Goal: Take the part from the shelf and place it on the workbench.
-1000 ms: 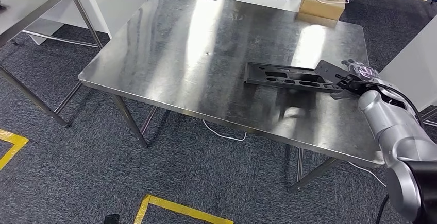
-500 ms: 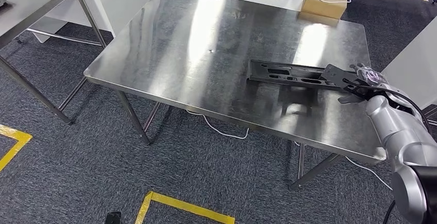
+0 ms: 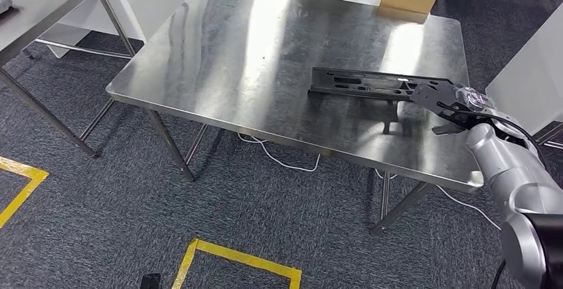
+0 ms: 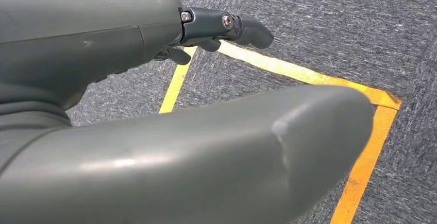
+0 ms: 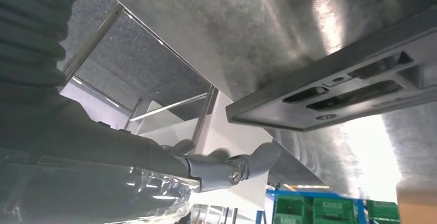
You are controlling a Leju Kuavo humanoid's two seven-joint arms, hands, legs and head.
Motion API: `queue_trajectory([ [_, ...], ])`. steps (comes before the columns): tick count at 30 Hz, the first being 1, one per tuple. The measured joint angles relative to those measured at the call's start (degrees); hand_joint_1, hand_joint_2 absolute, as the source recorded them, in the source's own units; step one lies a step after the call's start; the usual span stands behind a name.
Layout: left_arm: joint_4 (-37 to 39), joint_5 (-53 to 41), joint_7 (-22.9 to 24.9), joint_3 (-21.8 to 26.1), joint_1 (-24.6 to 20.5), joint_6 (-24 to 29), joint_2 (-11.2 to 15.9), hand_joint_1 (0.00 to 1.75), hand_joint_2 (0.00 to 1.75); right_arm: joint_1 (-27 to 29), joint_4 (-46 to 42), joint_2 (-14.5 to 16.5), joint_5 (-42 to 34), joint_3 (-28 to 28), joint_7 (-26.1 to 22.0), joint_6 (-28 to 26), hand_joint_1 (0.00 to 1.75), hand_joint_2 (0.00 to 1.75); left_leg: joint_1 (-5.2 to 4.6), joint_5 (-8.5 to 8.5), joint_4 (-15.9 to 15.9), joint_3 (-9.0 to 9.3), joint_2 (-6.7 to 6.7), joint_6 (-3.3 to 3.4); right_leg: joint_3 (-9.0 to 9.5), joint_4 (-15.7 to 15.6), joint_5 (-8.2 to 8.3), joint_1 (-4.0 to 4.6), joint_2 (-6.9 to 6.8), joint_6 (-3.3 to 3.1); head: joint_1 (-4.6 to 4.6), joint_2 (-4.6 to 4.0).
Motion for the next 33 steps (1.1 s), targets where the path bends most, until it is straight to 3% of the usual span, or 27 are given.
queue_trajectory([
  [1, 0.0, 0.0, 0.0, 0.0, 0.0, 0.0, 0.0, 0.0, 0.0, 0.0, 0.0, 0.1, 0.0, 0.0, 0.0, 0.0, 0.0, 1.75, 0.22, -1.42, 3.1, -0.54, 0.02, -0.28, -0.23, 0.1, 0.13, -0.04, -0.08, 0.07, -0.02, 0.0],
  [2, 0.0, 0.0, 0.0, 0.0, 0.0, 0.0, 0.0, 0.0, 0.0, 0.0, 0.0, 0.3, 0.1, 0.0, 0.0, 0.0, 0.0, 1.75, 0.51, -1.71, 4.3, -0.18, 0.04, -0.58, -0.46, 0.3, 0.24, -0.15, -0.12, 0.2, -0.03, 0.0],
  [3, 0.0, 0.0, 0.1, 0.0, 0.0, 0.0, 0.1, 0.0, 0.0, 0.0, 0.0, 0.4, 0.1, 0.0, 0.1, 0.0, 0.0, 1.75, 0.86, -0.94, 3.2, 1.29, 0.08, -0.91, -0.72, 0.6, 0.32, -0.34, -0.15, 0.35, -0.01, 0.0],
  [5, 0.0, 0.0, 0.1, 0.0, -0.1, -0.1, 0.1, 0.0, 0.0, -0.2, 0.0, 0.6, 0.2, 0.0, 0.2, -0.1, 0.0, 1.75, 1.6, 1.23, -3.6, 6.12, 0.12, -1.86, -1.46, 1.5, 0.39, -0.69, -0.14, 0.67, -0.05, 0.0],
  [6, 0.0, 0.1, 0.1, 0.0, -0.2, -0.1, 0.1, 0.0, 0.0, -0.4, 0.0, 0.7, 0.3, 0.0, 0.3, -0.1, 0.0, 1.75, 1.68, 1.92, -6.6, 7.88, 0.0, -1.95, -1.99, 2.0, 0.47, -0.58, -0.11, 1.0, -0.12, 0.0],
  [8, 0.0, 0.1, 0.1, 0.0, -0.3, -0.2, 0.0, 0.0, 0.0, -0.7, 0.0, 0.8, 0.5, 0.0, 0.5, -0.2, 0.0, 1.75, 1.32, 2.03, -8.8, 8.56, -0.25, -1.51, -2.9, 2.6, 0.96, -0.1, 0.03, 2.07, -0.13, 0.0],
  [10, 0.0, 0.2, 0.1, 0.0, -0.3, -0.1, 0.0, 0.0, 0.0, -0.7, 0.0, 0.9, 0.7, 0.0, 0.7, -0.3, 0.0, 1.75, 0.72, 2.88, -9.0, 7.74, -0.33, -0.12, -3.48, 2.3, 1.65, -0.06, 0.03, 3.32, -0.08, 0.0],
  [11, 0.0, 0.2, 0.0, 0.0, -0.3, -0.1, 0.1, 0.0, 0.0, -0.6, 0.1, 0.8, 0.8, 0.0, 0.8, -0.3, 0.0, 1.75, 0.45, 3.39, -9.2, 7.4, -0.32, 0.67, -3.92, 2.4, 1.38, -0.23, -0.03, 3.6, -0.05, 0.0],
  [13, 0.0, 0.2, 0.0, 0.0, -0.4, 0.0, 0.1, 0.0, 0.0, -0.4, 0.2, 0.8, 0.9, 0.0, 0.9, -0.5, 0.0, 1.75, 0.17, 4.72, -9.7, 6.33, -0.24, 2.48, -5.75, 5.9, -1.78, -0.52, -0.11, 3.17, 0.15, 0.0],
  [15, 0.0, 0.2, 0.0, 0.0, -0.4, 0.0, 0.1, 0.0, 0.0, -0.4, 0.2, 0.8, 0.9, 0.0, 1.0, -0.7, 0.0, 1.75, -0.25, 5.97, -9.8, 4.82, -0.2, 3.47, -8.27, 13.6, -6.66, -0.3, -0.09, 2.44, 0.41, 0.0],
  [16, 0.0, 0.2, 0.0, 0.0, -0.4, 0.0, 0.1, 0.0, 0.0, -0.4, 0.3, 0.8, 0.9, 0.0, 1.1, -0.9, 0.0, 1.75, -0.54, 6.61, -9.7, 4.01, -0.19, 3.68, -9.11, 17.4, -8.24, -0.04, -0.08, 2.42, 0.46, 0.0],
  [17, 0.0, 0.2, 0.0, 0.0, -0.4, 0.0, 0.1, 0.0, 0.0, -0.3, 0.3, 0.9, 0.9, 0.0, 1.3, -1.0, 0.0, 1.75, -0.85, 7.25, -9.7, 3.25, -0.2, 3.83, -9.19, 19.7, -8.79, 0.29, -0.06, 2.54, 0.49, 0.0],
  [18, 0.0, 0.2, 0.0, 0.0, -0.4, 0.0, 0.1, 0.0, 0.0, -0.1, 0.4, 0.9, 0.9, 0.0, 1.5, -1.2, 0.0, 1.75, -1.17, 7.91, -9.7, 2.48, -0.2, 3.95, -8.26, 20.1, -8.38, 0.72, -0.06, 2.68, 0.52, 0.0],
  [20, 0.0, 0.2, 0.0, 0.0, -0.4, 0.0, 0.0, 0.0, 0.0, -0.1, 0.4, 1.0, 0.9, 0.0, 2.2, -2.0, 0.0, 1.75, -1.72, 9.26, -9.7, 1.07, -0.22, 4.16, -3.56, 15.2, -6.56, 1.71, -0.05, 2.26, 0.49, 0.0],
  [22, 0.0, 0.1, 0.0, 0.1, -0.5, 0.0, -0.1, 0.0, 0.0, -0.2, 0.3, 1.0, 0.8, -0.1, 3.0, -3.6, 0.0, 1.75, -1.99, 10.61, -9.8, 0.12, -0.24, 3.98, 2.2, 7.1, -6.89, 2.81, -0.21, 0.71, 0.41, 0.0],
  [23, 0.0, 0.1, 0.0, 0.1, -0.5, 0.0, -0.2, 0.0, 0.0, -0.2, 0.2, 1.1, 0.7, -0.2, 3.6, -4.5, 0.0, 1.75, -1.9, 11.27, -10.0, -0.07, -0.2, 3.73, 3.7, 4.4, -7.38, 3.21, -0.27, -0.07, 0.43, 0.0],
  [24, 0.0, 0.1, 0.0, 0.1, -0.5, 0.1, -0.3, 0.0, 0.0, -0.1, 0.2, 1.1, 0.6, -0.4, 4.6, -5.7, 0.0, 1.75, -1.75, 11.97, -10.3, -0.13, -0.18, 3.36, 4.18, 2.9, -7.6, 3.48, -0.34, -0.65, 0.48, 0.0],
  [26, 0.0, 0.0, 0.0, 0.1, -0.5, 0.2, -0.4, 0.0, 0.0, 0.4, 0.3, 1.1, 0.6, -0.9, 7.1, -8.4, 0.0, 1.75, -1.43, 12.79, -10.9, -0.24, -0.24, 2.65, 3.62, 1.9, -6.12, 3.21, -0.45, -1.32, 0.64, 0.0],
  [27, 0.0, 0.0, 0.0, 0.1, -0.4, 0.3, -0.5, 0.0, 0.0, 0.8, 0.4, 1.2, 0.6, -1.1, 8.3, -9.7, 0.0, 1.75, -1.32, 11.71, -10.6, -0.46, -0.28, 2.27, 3.46, 1.4, -5.09, 2.91, -0.54, -1.74, 0.66, 0.0],
  [28, 0.0, 0.0, 0.0, 0.2, -0.3, 0.4, -0.5, 0.0, 0.0, 1.2, 0.5, 1.3, 0.7, -1.3, 9.2, -10.6, 0.0, 1.75, -1.22, 9.33, -9.3, -0.84, -0.3, 1.86, 3.16, 0.8, -3.95, 2.51, -0.63, -2.05, 0.63, 0.0],
  [30, 0.0, 0.0, 0.1, 0.3, -0.2, 0.5, -0.5, 0.0, 0.0, 2.4, 0.7, 1.5, 0.7, -1.8, 10.5, -12.1, 0.0, 1.75, -0.7, 2.75, -3.6, -1.79, -0.22, 0.91, 1.83, 0.5, -1.97, 2.07, -0.67, -2.27, 0.57, 0.0],
  [31, 0.0, 0.0, 0.1, 0.4, -0.3, 0.5, -0.5, 0.0, 0.0, 3.2, 0.7, 1.5, 0.7, -2.1, 11.1, -12.6, 0.0, 1.75, -0.36, 0.6, 0.1, -2.18, -0.19, 0.36, 0.94, 0.6, -1.14, 1.91, -0.68, -2.04, 0.55, 0.0],
  [32, 0.0, 0.0, 0.1, 0.5, -0.3, 0.5, -0.5, 0.0, 0.0, 4.0, 0.8, 1.5, 0.7, -2.3, 11.6, -13.1, 0.0, 1.75, 0.05, 0.05, 3.2, -2.23, -0.13, -0.2, -0.02, 0.7, -0.41, 1.7, -0.7, -1.7, 0.56, 0.0],
  [33, 0.0, 0.0, 0.1, 0.6, -0.3, 0.6, -0.5, 0.0, 0.0, 4.9, 0.9, 1.5, 0.7, -2.6, 12.1, -13.5, 0.0, 1.75, 0.49, 0.82, 5.0, -1.7, -0.05, -0.74, -1.01, 0.8, 0.29, 1.44, -0.73, -1.22, 0.55, 0.0],
])
